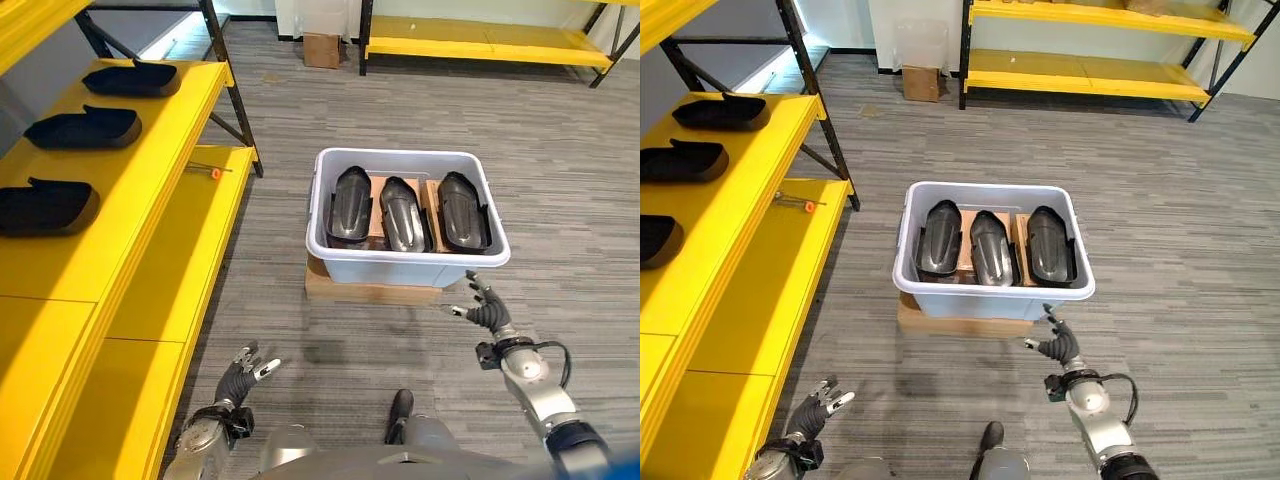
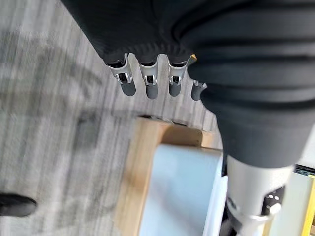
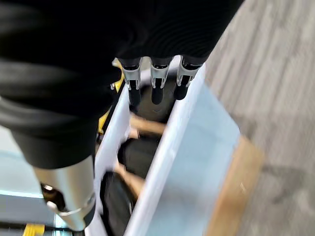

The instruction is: Move parts from the plastic box to the shelf.

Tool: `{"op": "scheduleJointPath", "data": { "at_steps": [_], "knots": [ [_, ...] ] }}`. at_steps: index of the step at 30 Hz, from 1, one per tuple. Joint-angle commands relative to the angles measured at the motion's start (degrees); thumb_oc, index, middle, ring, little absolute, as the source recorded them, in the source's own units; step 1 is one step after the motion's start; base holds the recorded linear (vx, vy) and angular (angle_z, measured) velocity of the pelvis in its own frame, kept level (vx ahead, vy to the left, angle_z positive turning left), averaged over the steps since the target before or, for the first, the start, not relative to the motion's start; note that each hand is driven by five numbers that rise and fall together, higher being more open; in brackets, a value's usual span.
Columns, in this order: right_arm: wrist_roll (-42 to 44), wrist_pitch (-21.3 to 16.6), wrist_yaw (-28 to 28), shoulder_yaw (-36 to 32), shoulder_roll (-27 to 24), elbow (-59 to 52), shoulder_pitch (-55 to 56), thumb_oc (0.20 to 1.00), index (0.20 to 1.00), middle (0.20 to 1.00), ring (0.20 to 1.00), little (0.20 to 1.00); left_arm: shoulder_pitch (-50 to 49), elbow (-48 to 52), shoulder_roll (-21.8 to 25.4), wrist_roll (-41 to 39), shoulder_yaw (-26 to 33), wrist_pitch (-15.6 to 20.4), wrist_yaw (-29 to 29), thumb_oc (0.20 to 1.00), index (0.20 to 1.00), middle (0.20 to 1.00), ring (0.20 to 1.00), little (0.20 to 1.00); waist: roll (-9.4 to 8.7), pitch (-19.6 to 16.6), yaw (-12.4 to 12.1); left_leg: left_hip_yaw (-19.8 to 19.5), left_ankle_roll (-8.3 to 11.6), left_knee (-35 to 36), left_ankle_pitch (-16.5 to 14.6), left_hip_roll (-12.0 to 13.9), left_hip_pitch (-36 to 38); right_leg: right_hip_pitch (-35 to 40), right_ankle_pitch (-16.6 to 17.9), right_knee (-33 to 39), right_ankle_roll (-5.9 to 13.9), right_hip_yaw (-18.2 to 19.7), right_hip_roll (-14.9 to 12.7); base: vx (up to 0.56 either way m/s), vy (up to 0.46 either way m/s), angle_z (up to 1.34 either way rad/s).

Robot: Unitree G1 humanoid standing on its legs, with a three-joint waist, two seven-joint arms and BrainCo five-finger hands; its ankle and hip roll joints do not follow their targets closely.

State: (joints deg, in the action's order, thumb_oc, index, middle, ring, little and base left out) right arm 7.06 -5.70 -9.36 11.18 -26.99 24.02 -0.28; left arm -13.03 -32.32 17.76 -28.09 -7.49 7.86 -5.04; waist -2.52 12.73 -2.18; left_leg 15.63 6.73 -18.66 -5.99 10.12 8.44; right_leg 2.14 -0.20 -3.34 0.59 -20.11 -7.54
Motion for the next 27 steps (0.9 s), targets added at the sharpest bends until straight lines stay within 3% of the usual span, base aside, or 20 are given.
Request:
{"op": "scheduleJointPath", "data": {
  "at_steps": [1, 6, 8, 9, 14, 17, 18, 20, 22, 27],
  "knots": [
    [0.3, -1.3, -2.2, -2.8, -0.5, -0.5, 0.8, 1.0, 1.0, 1.0, 1.0, 1.0, 2.5, 1.8, 1.0, 0.7, -0.1, 2.1, -1.7, 1.0, 1.0, 1.0, 1.0, 1.0, -1.16, -2.7, 1.2, 5.2, -1.77, -0.3, -1.8, 3.6, -4.8, -1.5, 0.5, -0.7, 5.92, 0.2, -4.6, 0.24, -0.193, 0.4],
    [1.4, -1.4, -4.0, -3.7, -1.0, -0.2, 1.1, 1.0, 1.0, 1.0, 1.0, 1.0, 3.7, 0.2, 0.7, 1.7, 0.0, 2.3, -1.4, 1.0, 1.0, 1.0, 1.0, 1.0, -0.8, -3.5, 2.9, 11.3, -0.3, -5.4, 1.6, 6.9, -4.0, -1.0, -2.0, -1.1, 3.13, -3.1, -2.6, 0.16, -0.191, 0.19],
    [1.9, -1.3, -4.4, -3.7, -0.8, -0.3, 1.1, 1.0, 1.0, 1.0, 1.0, 1.0, 3.8, -0.2, 0.5, 2.0, 0.2, 2.8, -0.6, 1.0, 1.0, 1.0, 1.0, 1.0, -0.49, -3.6, 2.8, 10.4, -0.67, -5.0, 1.4, 5.2, -4.3, -1.5, -2.0, -1.6, 2.98, -3.2, -2.2, 0.13, -0.107, 0.26],
    [2.5, -1.6, -4.1, -3.8, -0.6, -0.1, 1.2, 1.0, 1.0, 1.0, 1.0, 1.0, 4.0, -0.2, 0.6, 1.5, 0.6, 2.9, -0.2, 1.0, 1.0, 1.0, 1.0, 1.0, -0.07, -3.2, 2.4, 8.1, -1.24, -4.3, 0.7, 2.9, -5.3, -1.6, -1.8, -1.8, 3.13, -2.3, -1.5, 0.12, -0.083, 0.32],
    [3.4, -0.9, -1.3, -3.8, 0.3, -0.9, 1.5, 1.0, 1.0, 1.0, 1.0, 1.0, 4.6, 0.5, 1.3, 0.4, 1.3, 2.9, -0.4, 1.0, 1.0, 1.0, 1.0, 1.0, 0.66, -2.4, 2.7, 8.4, -2.19, 4.3, -0.2, -0.1, -4.3, -1.8, -1.2, -2.6, 4.6, -1.9, -2.0, 0.1, 0.017, 0.05],
    [2.1, -1.1, -0.4, -3.3, 1.1, -2.2, 2.8, 1.0, 1.0, 1.0, 1.0, 1.0, 5.0, 1.0, 1.7, 0.7, 1.1, 2.6, -1.0, 1.0, 1.0, 1.0, 1.0, 1.0, 1.46, -1.8, 2.6, 9.5, -1.08, 12.1, 5.7, 0.9, -6.6, 1.7, -2.5, -1.4, 4.99, -1.8, -1.8, 0.13, 0.113, 0.15],
    [1.9, -1.2, 0.4, -2.5, 1.1, -2.4, 2.8, 1.0, 1.0, 1.0, 1.0, 1.0, 4.7, 1.0, 1.4, 0.1, 1.1, 2.8, -0.7, 1.0, 1.0, 1.0, 1.0, 1.0, 1.75, -1.5, 1.8, 8.2, -0.16, 14.5, 9.2, 2.2, -9.2, 3.7, -3.2, -0.1, 4.89, -1.1, -1.6, 0.16, 0.148, 0.16],
    [1.5, -1.7, 1.6, -1.5, 1.0, -2.2, 2.3, 1.0, 1.0, 1.0, 1.0, 1.0, 4.3, 0.4, 0.8, -0.1, 1.5, 3.3, -0.6, 1.0, 1.0, 1.0, 1.0, 1.0, 2.22, -1.2, 0.9, 6.2, -0.21, 15.6, 11.8, 3.6, -11.2, 4.4, -3.2, 0.7, 4.33, -0.5, -1.3, 0.1, 0.183, -0.49],
    [1.8, -1.6, 2.2, -1.2, 0.8, -2.3, 2.2, 1.0, 1.0, 1.0, 1.0, 1.0, 4.0, 0.1, 0.7, 0.3, 1.7, 3.4, -1.2, 1.0, 1.0, 1.0, 1.0, 1.0, 2.07, -1.5, 0.8, 5.4, 0.43, 15.6, 10.9, 3.7, -10.8, 5.2, -4.3, 0.6, 4.85, -0.1, -1.8, 0.14, 0.195, -0.9],
    [2.1, -1.6, 2.8, -0.4, 1.2, -2.4, 1.8, 1.0, 1.0, 1.0, 1.0, 1.0, 4.7, -0.9, 1.5, 2.4, 0.7, 3.5, -3.1, 1.0, 1.0, 1.0, 1.0, 1.0, 1.65, -2.1, 1.2, 6.6, -1.31, 14.2, 7.9, 2.2, -9.1, 5.4, -5.3, -1.8, 5.12, -0.6, -3.0, 0.15, 0.246, -0.43]
  ]
}}
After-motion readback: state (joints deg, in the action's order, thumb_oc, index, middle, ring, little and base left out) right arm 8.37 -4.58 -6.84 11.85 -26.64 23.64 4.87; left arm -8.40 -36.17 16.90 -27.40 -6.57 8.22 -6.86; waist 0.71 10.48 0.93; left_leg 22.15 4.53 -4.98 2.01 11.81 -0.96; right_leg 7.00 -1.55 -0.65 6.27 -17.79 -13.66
